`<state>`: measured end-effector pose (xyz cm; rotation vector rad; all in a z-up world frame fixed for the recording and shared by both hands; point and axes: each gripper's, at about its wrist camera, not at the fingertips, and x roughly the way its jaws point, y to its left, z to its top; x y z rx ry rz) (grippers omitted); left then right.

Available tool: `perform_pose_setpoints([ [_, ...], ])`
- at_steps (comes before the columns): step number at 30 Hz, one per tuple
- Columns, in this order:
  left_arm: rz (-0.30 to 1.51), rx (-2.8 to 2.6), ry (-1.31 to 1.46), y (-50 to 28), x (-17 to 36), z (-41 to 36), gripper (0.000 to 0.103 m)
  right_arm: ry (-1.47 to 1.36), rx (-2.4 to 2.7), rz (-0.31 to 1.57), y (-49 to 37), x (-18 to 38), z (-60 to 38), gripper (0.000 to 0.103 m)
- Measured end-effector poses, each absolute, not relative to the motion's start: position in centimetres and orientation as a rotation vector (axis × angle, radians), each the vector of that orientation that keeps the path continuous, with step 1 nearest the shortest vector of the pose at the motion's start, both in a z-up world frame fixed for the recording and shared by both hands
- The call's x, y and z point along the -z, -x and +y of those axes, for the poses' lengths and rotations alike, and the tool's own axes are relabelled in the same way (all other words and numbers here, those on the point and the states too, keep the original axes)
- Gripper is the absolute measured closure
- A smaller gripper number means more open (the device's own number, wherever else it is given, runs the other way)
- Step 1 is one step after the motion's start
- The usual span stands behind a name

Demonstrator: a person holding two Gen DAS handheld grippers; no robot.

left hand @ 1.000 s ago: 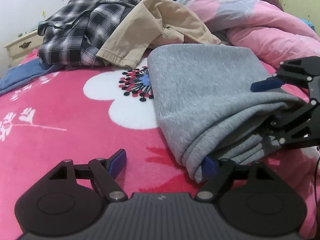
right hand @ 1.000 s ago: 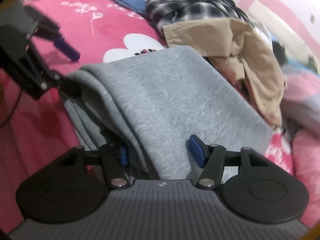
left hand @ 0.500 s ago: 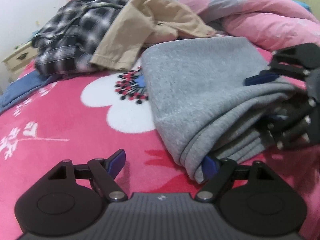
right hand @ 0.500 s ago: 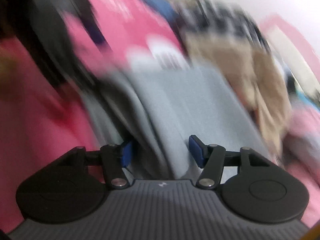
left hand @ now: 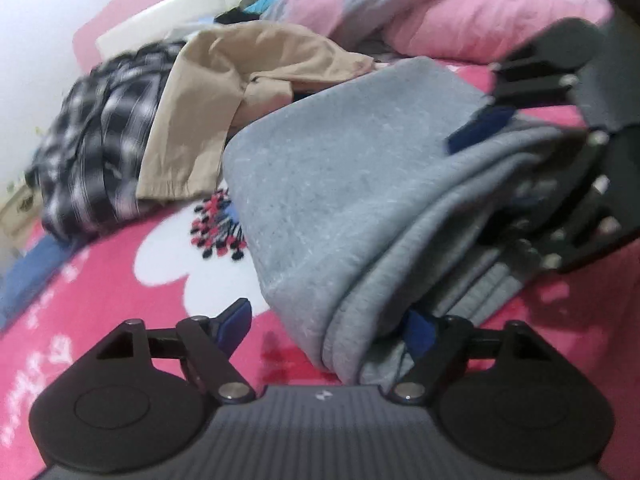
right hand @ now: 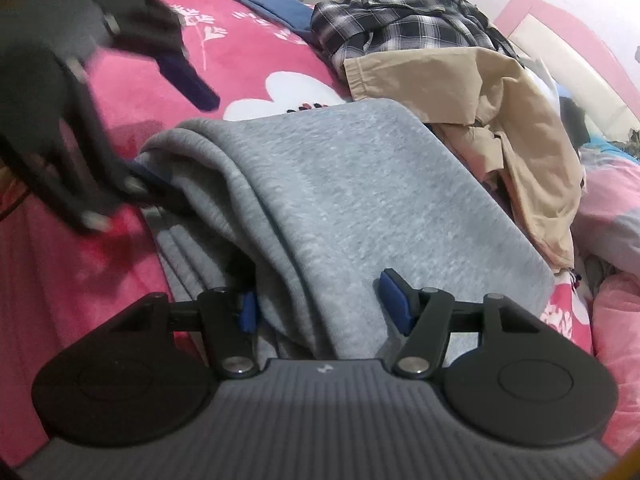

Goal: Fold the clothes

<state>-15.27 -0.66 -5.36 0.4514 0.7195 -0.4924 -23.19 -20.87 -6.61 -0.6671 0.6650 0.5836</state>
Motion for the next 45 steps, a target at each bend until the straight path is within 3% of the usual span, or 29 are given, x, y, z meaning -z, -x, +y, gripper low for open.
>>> perform_pose_setpoints([
  [5, 0.725, 0.493, -0.392, 14.9, 5.7, 0.6, 0.014, 0.657, -0.574, 0.655, 24.6, 6.5, -22.8, 0.044],
  [11, 0.706, 0.581, -0.368, 16.1, 3.5, 2.6, 0.018, 0.627, -0.635, 0.65, 25.2, 4.2, -23.5, 0.044],
  [14, 0.675, 0.627, -0.361, 16.6, 3.0, 2.7, 0.03, 0.635, -0.684, 0.633, 25.8, 3.7, -23.0, 0.045],
  [16, 0.669, 0.649, -0.385, 16.4, 3.2, 2.0, 0.044, 0.641, -0.706, 0.629, 25.8, 3.6, -22.5, 0.048],
  [18, 0.649, 0.663, -0.433, 16.4, 3.6, 1.3, 0.052, 0.664, -0.691, 0.639, 25.3, 4.2, -22.0, 0.068],
  [21, 0.59, 0.668, -0.532, 16.9, 4.5, 0.5, 0.059, 0.683, -0.67, 0.64, 24.7, 4.6, -21.6, 0.08],
  [24, 0.508, 0.639, -0.572, 17.5, 4.1, 0.2, 0.071, 0.715, -0.62, 0.575, 25.1, 4.5, -21.0, 0.084],
  [28, 0.485, 0.636, -0.59, 17.8, 4.3, 0.4, 0.074, 0.769, -0.598, 0.482, 26.2, 4.7, -20.6, 0.086],
  [31, 0.501, 0.648, -0.608, 18.2, 5.0, 0.8, 0.075, 0.741, -0.688, 0.43, 27.5, 3.3, -21.5, 0.086],
  [34, 0.502, 0.658, -0.639, 18.4, 5.6, 0.6, 0.074, 0.749, -0.752, 0.577, 26.4, 5.2, -22.0, 0.086],
  [41, 0.512, 0.649, -0.635, 18.4, 5.4, 0.8, 0.072, 0.677, -0.846, 0.577, 26.5, 1.5, -22.3, 0.068],
  [45, 0.517, 0.638, -0.616, 18.3, 5.4, 0.8, 0.069, 0.644, -0.882, 0.547, 25.7, 1.3, -20.5, 0.066],
])
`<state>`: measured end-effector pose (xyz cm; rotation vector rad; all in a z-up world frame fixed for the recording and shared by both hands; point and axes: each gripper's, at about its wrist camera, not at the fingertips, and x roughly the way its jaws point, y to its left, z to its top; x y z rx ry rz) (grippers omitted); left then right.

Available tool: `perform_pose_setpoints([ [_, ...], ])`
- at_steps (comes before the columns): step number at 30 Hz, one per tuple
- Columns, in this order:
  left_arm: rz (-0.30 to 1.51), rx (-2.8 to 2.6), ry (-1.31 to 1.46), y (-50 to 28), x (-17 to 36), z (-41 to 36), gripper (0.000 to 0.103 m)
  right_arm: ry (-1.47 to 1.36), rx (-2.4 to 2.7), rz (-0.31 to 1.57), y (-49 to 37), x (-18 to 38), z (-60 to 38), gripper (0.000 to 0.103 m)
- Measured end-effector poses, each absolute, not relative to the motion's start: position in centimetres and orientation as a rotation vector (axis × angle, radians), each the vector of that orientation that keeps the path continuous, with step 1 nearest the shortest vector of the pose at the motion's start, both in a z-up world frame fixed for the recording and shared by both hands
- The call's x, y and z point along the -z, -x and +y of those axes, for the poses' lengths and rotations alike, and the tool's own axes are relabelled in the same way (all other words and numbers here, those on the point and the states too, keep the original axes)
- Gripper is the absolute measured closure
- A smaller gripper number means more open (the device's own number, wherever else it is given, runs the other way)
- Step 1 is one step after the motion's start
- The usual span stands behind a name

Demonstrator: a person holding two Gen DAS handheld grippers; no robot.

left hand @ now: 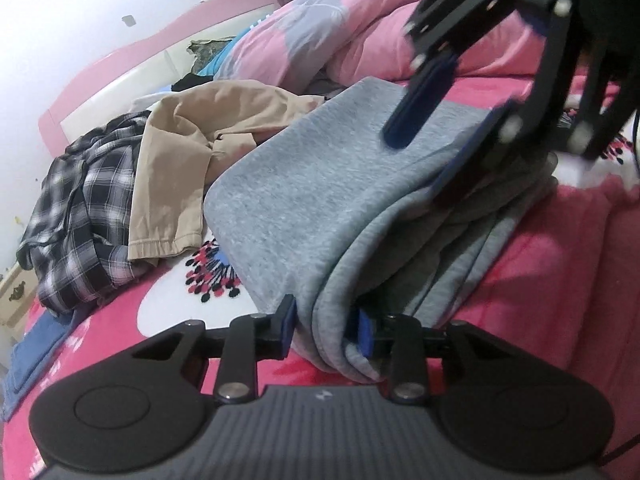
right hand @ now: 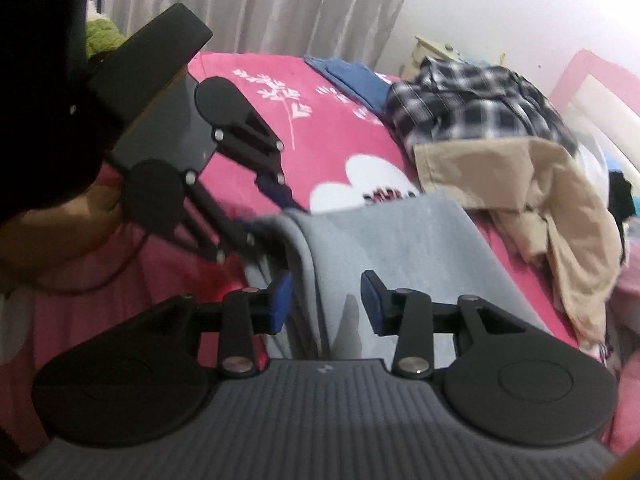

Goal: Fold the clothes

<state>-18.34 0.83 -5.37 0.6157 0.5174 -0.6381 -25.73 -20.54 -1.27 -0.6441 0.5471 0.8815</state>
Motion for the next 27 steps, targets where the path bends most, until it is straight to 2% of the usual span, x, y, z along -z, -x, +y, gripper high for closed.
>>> perform_pose_setpoints([
  [4, 0.542, 0.629, -0.59, 17.9, 5.3, 1.0, 0.065, 0.701, -0.846, 0.548, 24.6, 3.5, -17.8, 0.069],
  [6, 0.556, 0.625, -0.57, 17.7, 5.2, 1.1, 0.064, 0.668, -0.838, 0.536, 24.3, 3.1, -17.8, 0.087],
  [8, 0.551, 0.629, -0.554, 17.7, 5.0, 1.3, 0.062, 0.633, -0.831, 0.524, 24.1, 2.7, -17.9, 0.093],
  [11, 0.566, 0.64, -0.55, 17.8, 5.1, 1.5, 0.06, 0.633, -0.882, 0.482, 25.4, 1.7, -19.2, 0.094],
  [15, 0.632, 0.672, -0.52, 17.2, 5.1, 2.2, 0.059, 0.803, -0.889, 0.493, 26.6, 6.4, -19.6, 0.094],
  [18, 0.714, 0.721, -0.443, 16.6, 3.7, 3.8, 0.059, 0.845, -0.878, 0.456, 27.6, 6.2, -19.2, 0.093],
  [22, 0.795, 0.744, -0.275, 15.6, 1.5, 6.6, 0.059, 0.817, -0.885, 0.44, 27.8, 6.4, -19.8, 0.09],
  [27, 0.75, 0.76, -0.171, 15.4, 0.4, 5.4, 0.061, 0.685, -0.877, 0.471, 27.3, 6.2, -20.6, 0.083],
])
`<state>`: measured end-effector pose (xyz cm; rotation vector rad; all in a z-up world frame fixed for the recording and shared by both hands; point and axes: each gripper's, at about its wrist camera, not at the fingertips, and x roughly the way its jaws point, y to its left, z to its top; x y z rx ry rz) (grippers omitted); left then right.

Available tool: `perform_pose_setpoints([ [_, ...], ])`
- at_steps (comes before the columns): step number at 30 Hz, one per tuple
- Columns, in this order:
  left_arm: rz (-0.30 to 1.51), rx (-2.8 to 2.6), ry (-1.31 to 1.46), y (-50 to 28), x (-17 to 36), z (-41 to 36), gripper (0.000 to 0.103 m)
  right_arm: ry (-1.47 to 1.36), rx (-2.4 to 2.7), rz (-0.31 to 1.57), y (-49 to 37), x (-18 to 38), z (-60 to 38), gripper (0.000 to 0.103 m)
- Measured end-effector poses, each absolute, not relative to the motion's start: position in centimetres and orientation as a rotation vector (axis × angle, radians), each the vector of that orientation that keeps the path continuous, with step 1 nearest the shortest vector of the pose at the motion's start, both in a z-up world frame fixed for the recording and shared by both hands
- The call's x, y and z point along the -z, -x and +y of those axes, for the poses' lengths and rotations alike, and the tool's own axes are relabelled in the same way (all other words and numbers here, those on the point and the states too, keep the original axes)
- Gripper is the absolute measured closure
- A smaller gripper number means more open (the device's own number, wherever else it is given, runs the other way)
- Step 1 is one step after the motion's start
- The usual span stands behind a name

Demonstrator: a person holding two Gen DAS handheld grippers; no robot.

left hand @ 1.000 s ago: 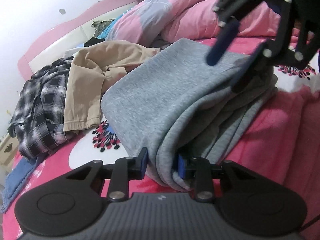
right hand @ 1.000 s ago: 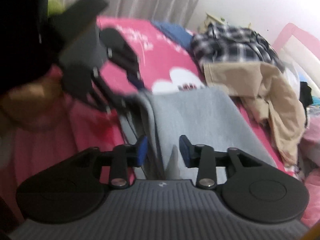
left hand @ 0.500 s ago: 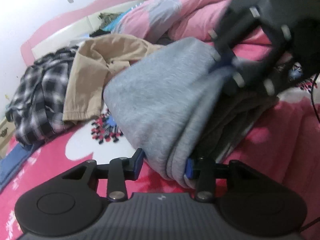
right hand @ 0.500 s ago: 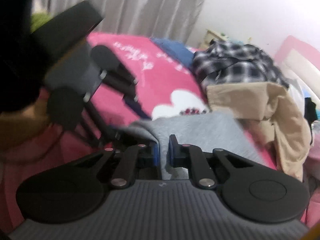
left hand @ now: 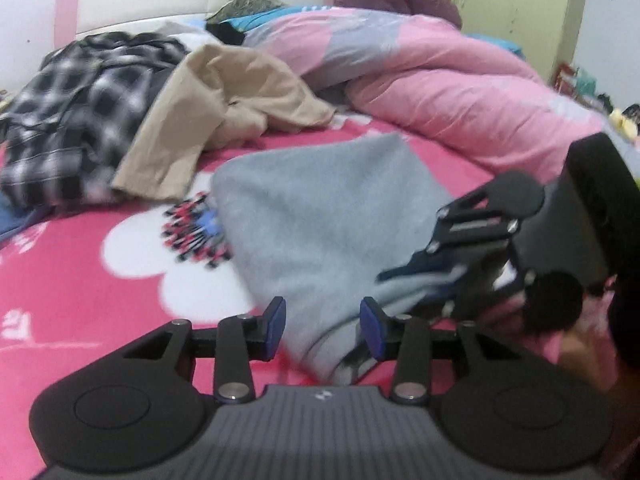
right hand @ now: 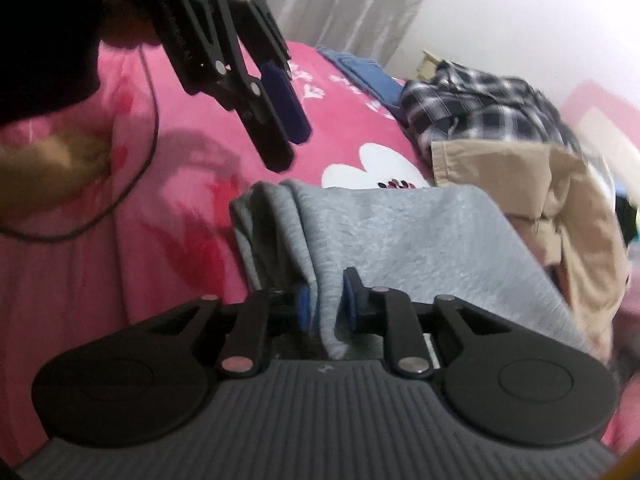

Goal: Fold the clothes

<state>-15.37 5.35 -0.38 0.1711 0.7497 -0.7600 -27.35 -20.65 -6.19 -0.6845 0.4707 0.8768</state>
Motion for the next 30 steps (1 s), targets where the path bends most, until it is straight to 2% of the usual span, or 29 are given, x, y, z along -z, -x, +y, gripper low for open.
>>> perform_pose_setpoints([
  [2, 0.754, 0.781, -0.195, 15.3, 1.3, 3.6, 0.06, 0.655, -0.878, 0.484, 27.1, 6.0, -21.0, 0.079],
  [6, 0.728, 0.74, -0.296, 16.0, 3.4, 2.5, 0.058, 0.545, -0.839, 0.517, 27.2, 2.4, -23.1, 0.079],
  [9, 0.742, 0.732, -0.237, 15.8, 3.6, 3.2, 0.057, 0.373, -0.709, 0.546, 27.2, 1.1, -26.5, 0.079],
  [13, 0.779, 0.718, -0.157, 15.6, 2.7, 4.8, 0.058, 0.276, -0.58, 0.687, 26.2, 6.1, -29.9, 0.079],
  [17, 0.765, 0.613, -0.096, 16.0, 2.3, 8.5, 0.061, 0.221, -0.567, 0.734, 25.5, 5.2, -30.4, 0.076],
  [21, 0.776, 0.62, -0.221, 16.4, 4.4, 7.7, 0.063, 0.211, -0.569, 0.735, 25.5, 5.4, -30.6, 0.074],
  [24, 0.754, 0.641, -0.299, 16.7, 5.4, 6.1, 0.073, 0.169, -0.546, 0.743, 25.2, 5.3, -30.7, 0.073],
  [30, 0.724, 0.634, -0.293, 16.8, 5.8, 6.0, 0.082, 0.15, -0.496, 0.743, 25.5, 5.3, -30.2, 0.071],
])
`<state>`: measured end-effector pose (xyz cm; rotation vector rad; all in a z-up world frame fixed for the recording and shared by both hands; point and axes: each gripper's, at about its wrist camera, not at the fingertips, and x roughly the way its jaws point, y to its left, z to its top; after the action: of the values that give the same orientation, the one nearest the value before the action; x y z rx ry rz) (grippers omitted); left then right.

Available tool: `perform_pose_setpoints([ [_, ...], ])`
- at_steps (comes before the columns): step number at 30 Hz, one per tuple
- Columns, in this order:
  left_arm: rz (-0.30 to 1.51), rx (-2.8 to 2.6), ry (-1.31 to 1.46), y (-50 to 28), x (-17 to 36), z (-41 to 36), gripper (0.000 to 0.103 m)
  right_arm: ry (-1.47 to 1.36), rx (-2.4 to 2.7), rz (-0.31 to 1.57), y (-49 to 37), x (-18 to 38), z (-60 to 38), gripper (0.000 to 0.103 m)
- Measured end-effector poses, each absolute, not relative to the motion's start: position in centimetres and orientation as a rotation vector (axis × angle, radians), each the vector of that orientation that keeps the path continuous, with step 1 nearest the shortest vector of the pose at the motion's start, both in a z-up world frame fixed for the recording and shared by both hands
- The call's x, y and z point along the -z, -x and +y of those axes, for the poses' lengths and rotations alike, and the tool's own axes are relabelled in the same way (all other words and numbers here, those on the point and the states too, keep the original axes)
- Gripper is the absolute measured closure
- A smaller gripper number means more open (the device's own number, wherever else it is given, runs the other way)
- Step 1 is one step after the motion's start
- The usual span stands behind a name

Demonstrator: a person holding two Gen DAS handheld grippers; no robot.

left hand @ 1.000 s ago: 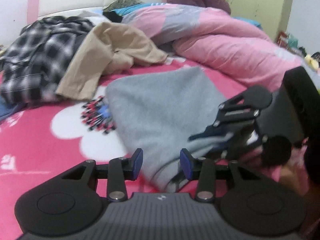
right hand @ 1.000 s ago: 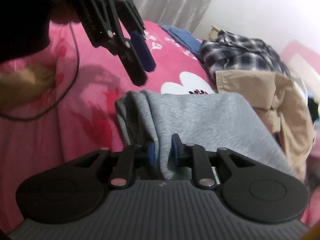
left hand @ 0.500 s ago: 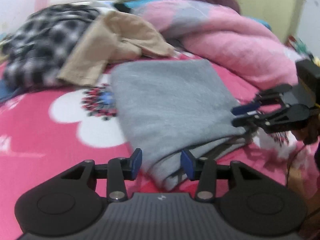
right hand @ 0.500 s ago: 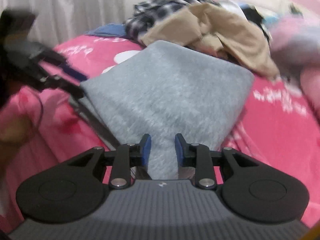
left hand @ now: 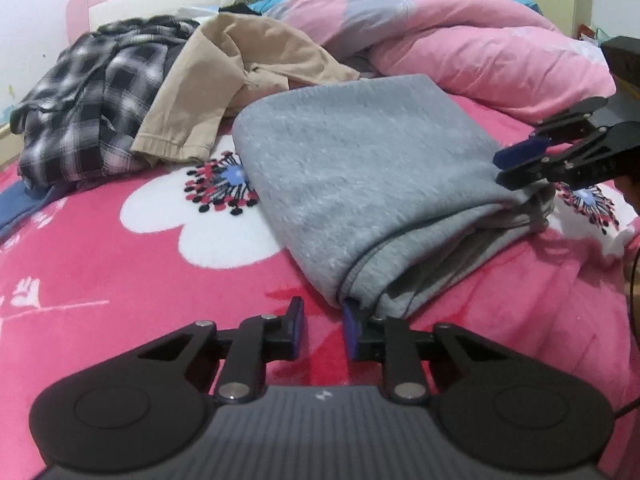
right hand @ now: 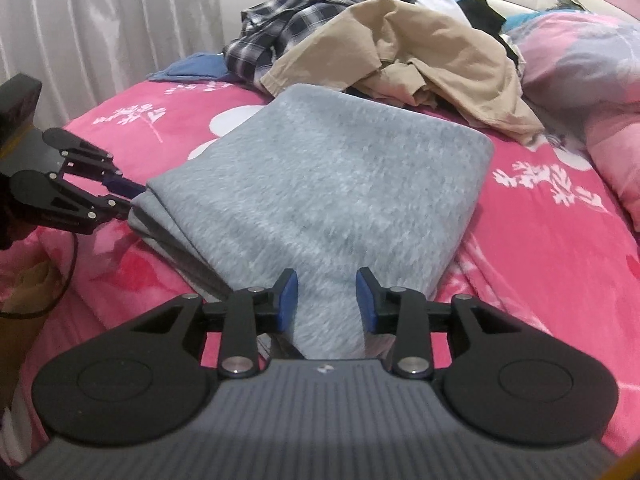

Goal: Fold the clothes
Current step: 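Open both grippers and lift them off the folded grey bundle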

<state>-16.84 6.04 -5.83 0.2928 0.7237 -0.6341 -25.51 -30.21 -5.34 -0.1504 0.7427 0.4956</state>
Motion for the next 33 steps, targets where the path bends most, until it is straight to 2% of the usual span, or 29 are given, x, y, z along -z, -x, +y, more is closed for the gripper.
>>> perform_pose_setpoints([
  [9, 0.747, 0.625, -0.238, 16.3, 6.1, 6.0, 0.085, 0.123, -0.491, 0.748, 25.3, 5.5, -30.4, 0.07],
  [13, 0.782, 0.579, -0.079, 15.5, 5.8, 6.6, 0.085, 0.116, -0.482, 0.739, 25.5, 5.5, -30.4, 0.07],
  [16, 0.778, 0.54, 0.039, 15.6, 5.5, 7.4, 0.085, 0.106, -0.466, 0.731, 25.7, 5.6, -30.4, 0.068],
  [20, 0.766, 0.461, 0.062, 15.7, 6.3, 6.5, 0.085, 0.093, -0.455, 0.727, 25.7, 5.6, -30.3, 0.063],
  [21, 0.757, 0.441, 0.059, 15.7, 6.5, 6.2, 0.088, 0.092, -0.453, 0.726, 25.7, 5.6, -30.2, 0.062],
  [22, 0.751, 0.433, 0.051, 15.8, 6.4, 5.9, 0.096, 0.091, -0.452, 0.726, 25.7, 5.6, -30.2, 0.062],
  [23, 0.746, 0.424, 0.042, 15.9, 6.4, 5.5, 0.098, 0.09, -0.451, 0.726, 25.7, 5.6, -30.1, 0.062],
  [28, 0.715, 0.457, 0.006, 17.1, 4.3, 5.7, 0.101, 0.089, -0.439, 0.73, 25.7, 5.6, -29.9, 0.061],
  [33, 0.758, 0.498, -0.05, 17.4, 4.6, 5.7, 0.102, 0.075, -0.429, 0.728, 25.8, 5.8, -30.1, 0.06],
])
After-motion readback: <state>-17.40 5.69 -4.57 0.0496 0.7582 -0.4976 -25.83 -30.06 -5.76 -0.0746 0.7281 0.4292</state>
